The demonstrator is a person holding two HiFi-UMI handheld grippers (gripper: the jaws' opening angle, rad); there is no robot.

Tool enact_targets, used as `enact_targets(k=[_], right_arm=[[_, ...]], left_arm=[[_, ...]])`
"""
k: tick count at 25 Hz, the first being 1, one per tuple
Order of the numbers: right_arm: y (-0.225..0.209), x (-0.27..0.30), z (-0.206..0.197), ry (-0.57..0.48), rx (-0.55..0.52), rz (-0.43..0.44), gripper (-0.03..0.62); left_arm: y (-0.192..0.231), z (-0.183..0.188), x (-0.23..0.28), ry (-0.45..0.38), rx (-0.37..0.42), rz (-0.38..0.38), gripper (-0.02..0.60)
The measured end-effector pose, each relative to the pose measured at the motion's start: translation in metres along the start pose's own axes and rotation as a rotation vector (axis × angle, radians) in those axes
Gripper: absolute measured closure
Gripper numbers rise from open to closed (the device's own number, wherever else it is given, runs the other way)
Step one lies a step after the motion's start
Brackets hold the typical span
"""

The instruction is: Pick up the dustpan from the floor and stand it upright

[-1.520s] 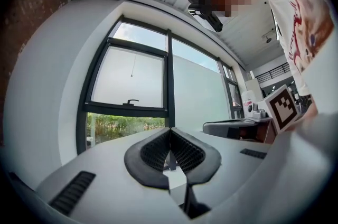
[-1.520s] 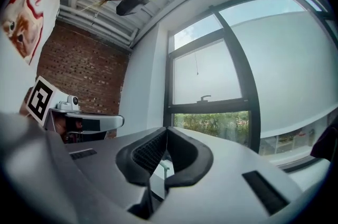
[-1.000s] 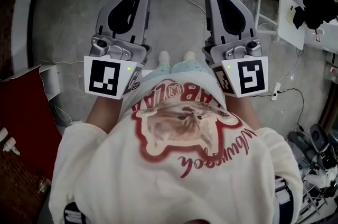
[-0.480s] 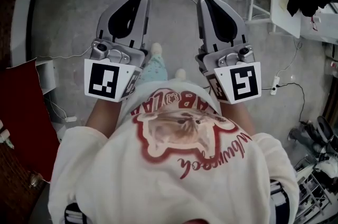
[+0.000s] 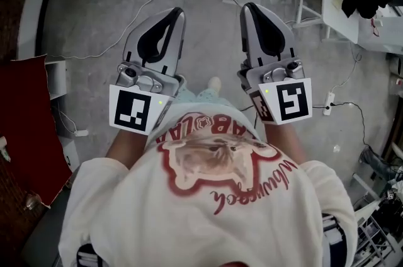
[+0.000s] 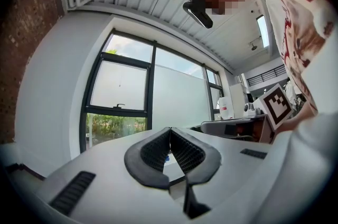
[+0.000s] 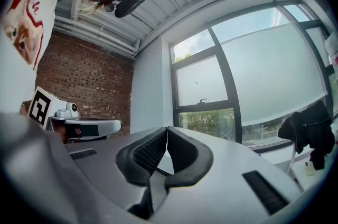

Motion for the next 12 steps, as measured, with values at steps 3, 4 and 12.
enact_targets(k=[3,4,12], right_arm=[[0.019,-0.007,0.007,-0.011,-0.016,-0.02,0.569],[0.026,-0.009,0.009,-0.018,-0.011,-0.024,0.569],[0.074,-0.013,0.017,-0.011,0.003,-0.022,0.569]], left_arm=[[-0.001,0.004,-0.007,-0.003,-0.024,-0.04,0.561],[0.0,0.006,-0.009,-0.005,-0.027,-0.052,0.561],[0.005,0.017,-0.041,-0.019,-0.021,-0.095,0.561]])
Point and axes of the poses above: the fingertips, and each gripper's own axes: x forward along the fingers, y to its left, z out of its top, the point moved 9 cm from there along -x, backward along the fingers, and after that the axes turned 8 degrees about -z, right-handed, at the moved point
